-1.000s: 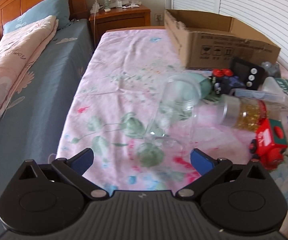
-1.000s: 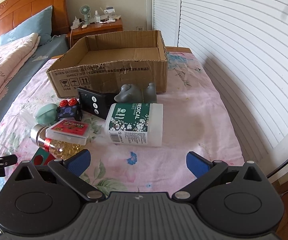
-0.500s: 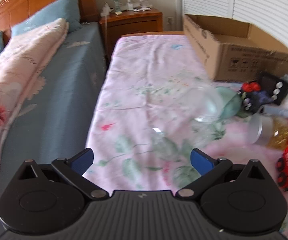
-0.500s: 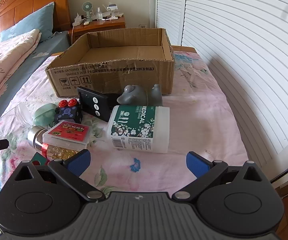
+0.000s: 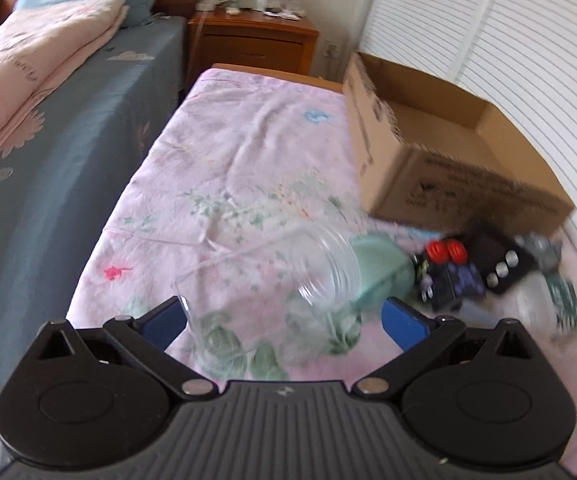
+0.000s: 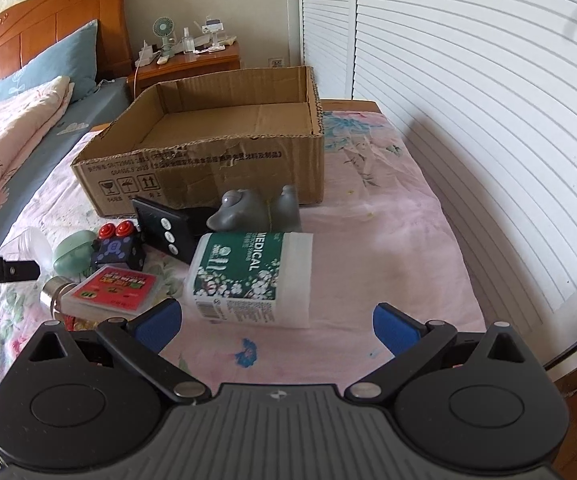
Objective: Organize rigid objects
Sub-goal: 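Grasp the clear plastic jar with the left gripper while the right gripper grasps the white MEDICAL bottle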
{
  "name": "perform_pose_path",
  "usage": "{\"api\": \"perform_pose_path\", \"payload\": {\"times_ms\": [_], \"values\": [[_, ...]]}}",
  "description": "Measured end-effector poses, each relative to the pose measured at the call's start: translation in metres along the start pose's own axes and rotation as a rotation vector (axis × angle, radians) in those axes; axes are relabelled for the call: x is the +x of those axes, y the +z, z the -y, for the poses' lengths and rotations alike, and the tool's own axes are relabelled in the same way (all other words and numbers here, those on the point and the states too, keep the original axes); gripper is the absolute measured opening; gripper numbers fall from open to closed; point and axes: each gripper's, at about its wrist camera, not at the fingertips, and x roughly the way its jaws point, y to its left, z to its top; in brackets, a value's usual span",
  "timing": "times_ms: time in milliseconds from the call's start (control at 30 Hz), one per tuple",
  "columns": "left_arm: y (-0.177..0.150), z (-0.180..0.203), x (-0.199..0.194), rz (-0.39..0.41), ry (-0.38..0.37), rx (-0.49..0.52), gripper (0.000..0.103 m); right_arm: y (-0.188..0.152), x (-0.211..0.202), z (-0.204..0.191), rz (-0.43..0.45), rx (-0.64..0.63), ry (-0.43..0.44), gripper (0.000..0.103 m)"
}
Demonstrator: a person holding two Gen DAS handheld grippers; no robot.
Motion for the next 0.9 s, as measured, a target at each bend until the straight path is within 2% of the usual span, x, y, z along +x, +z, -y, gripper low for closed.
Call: {"api": "perform_pose_path", "payload": {"times_ms": [167,467,600,733,900], "values": [[0.009,0.0,0.01,0.004,0.029,-0.082,0.102,0.004,0.008,0.005,-0.007,0.0,0.017,0.103],[0.012,0.003,0.021,0.012,0.099,-0.109,0.102,0.025,0.024,-0.001,-0.006,0.0,0.056,0.103],[0.014,-0.001,0.023,0.019,0.144,-0.167,0.102,0.032,0.035,-0.01,-0.011,-0.024,0.054,0.103],[0.014,0.0,0.023,0.033,0.153,-0.2,0.102,0.033,0.042,-0.012,-0.025,-0.034,0.051,0.103],[0.013,0.002,0.021,0.051,0.148,-0.178,0.099,0.033,0.053,-0.012,-0.064,-0.02,0.027,0.103]]}}
